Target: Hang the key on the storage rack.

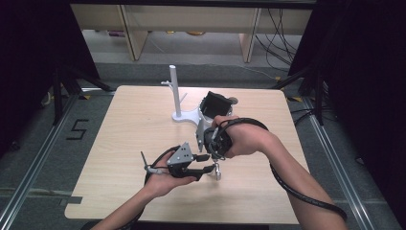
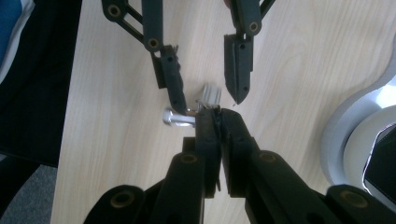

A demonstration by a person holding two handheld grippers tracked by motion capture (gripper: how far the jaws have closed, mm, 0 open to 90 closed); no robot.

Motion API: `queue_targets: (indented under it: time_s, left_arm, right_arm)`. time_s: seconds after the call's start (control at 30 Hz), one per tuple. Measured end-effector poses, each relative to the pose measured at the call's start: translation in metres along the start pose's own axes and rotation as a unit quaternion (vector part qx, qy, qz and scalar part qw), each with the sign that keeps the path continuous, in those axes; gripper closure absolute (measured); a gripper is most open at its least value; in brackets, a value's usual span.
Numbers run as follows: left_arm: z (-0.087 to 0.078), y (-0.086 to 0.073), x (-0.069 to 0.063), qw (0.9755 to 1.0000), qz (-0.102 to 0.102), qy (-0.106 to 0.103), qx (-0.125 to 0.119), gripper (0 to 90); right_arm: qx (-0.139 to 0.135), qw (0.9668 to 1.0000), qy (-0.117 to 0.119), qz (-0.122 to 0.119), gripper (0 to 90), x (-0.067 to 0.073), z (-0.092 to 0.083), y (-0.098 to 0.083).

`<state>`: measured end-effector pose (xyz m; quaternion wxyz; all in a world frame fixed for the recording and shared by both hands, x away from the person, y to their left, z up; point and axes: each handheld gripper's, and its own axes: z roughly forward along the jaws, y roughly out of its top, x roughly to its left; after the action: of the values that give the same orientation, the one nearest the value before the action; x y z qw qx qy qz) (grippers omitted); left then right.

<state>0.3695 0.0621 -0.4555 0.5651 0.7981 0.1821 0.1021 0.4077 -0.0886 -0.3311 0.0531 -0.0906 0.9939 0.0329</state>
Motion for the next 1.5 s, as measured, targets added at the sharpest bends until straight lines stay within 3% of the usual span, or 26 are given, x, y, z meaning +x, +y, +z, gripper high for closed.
queue_targets:
  time_s: [0.07,0.2,0.4,0.47,0.53,0.63,0.7,0.83,1.03,1.07,1.13,1.17,1.23,1.4,1.5]
  left_arm:
    - [0.0001,-0.0006,0.0012,0.9998,0.001,-0.001,-0.018,60.5]
    - [0.0009,-0.0036,0.0015,0.9993,-0.006,0.003,-0.038,63.8]
    - [0.0012,-0.0046,0.0017,0.9987,-0.012,-0.004,-0.049,68.5]
    - [0.0011,-0.0042,0.0017,0.9987,-0.007,-0.002,-0.051,71.0]
    - [0.0013,-0.0048,0.0013,0.9986,-0.009,-0.003,-0.053,73.1]
    - [0.0016,-0.0059,0.0018,0.9984,-0.007,-0.003,-0.056,76.7]
    - [0.0005,-0.0064,0.0024,0.9983,-0.008,-0.004,-0.058,78.8]
    - [-0.0003,-0.0077,0.003,0.9975,-0.019,-0.013,-0.067,80.0]
    - [-0.0022,-0.0077,0.0024,0.9974,-0.003,-0.015,-0.071,82.3]
    - [-0.0023,-0.0075,0.0016,0.9972,-0.009,-0.016,-0.073,83.8]
    - [-0.0031,-0.0074,0.0017,0.9971,-0.018,-0.02,-0.07,84.7]
    - [-0.0035,-0.0072,0.0014,0.9966,-0.032,-0.028,-0.07,84.9]
    - [-0.0042,-0.007,0.0029,0.9957,-0.051,-0.045,-0.062,85.0]
    - [-0.0045,-0.0088,0.0038,0.9948,-0.052,-0.049,-0.072,84.9]
    - [-0.0054,-0.009,0.002,0.9956,-0.051,-0.036,-0.07,84.6]
  right_arm:
    - [-0.008,0.9999,0.002,0.01,87.3,0.0005,-0.0011,0.0007]
    - [-0.013,0.9999,0.0,0.006,87.4,-0.0015,-0.0033,0.0009]
    - [-0.017,0.9998,-0.001,0.008,87.4,-0.0016,-0.0043,0.0021]
    - [-0.021,0.9998,0.001,-0.002,87.4,-0.0031,-0.0042,0.0027]
    - [-0.022,0.9996,0.001,0.015,87.4,-0.0007,-0.0051,0.0029]
    - [-0.023,0.9997,-0.001,0.0,87.3,-0.002,-0.0061,0.0038]
    - [-0.024,0.9997,-0.001,0.009,87.3,-0.0006,-0.0067,0.0043]
    - [-0.028,0.9996,-0.002,0.005,87.3,-0.0009,-0.0075,0.0048]
    - [-0.034,0.9994,0.003,-0.001,87.2,-0.0021,-0.0081,0.0052]
    - [-0.034,0.9994,0.002,0.008,87.2,-0.0012,-0.0084,0.0046]
    - [-0.033,0.9994,0.005,0.003,87.1,-0.0017,-0.0084,0.0046]
    - [-0.033,0.9994,0.002,-0.005,87.0,-0.002,-0.0087,0.0046]
    - [-0.035,0.9994,0.004,0.003,86.9,-0.0003,-0.0091,0.0044]
    - [-0.035,0.9993,0.007,0.0,86.9,-0.0008,-0.01,0.0031]
    - [-0.039,0.9992,0.009,0.006,86.9,-0.0005,-0.0099,0.0027]
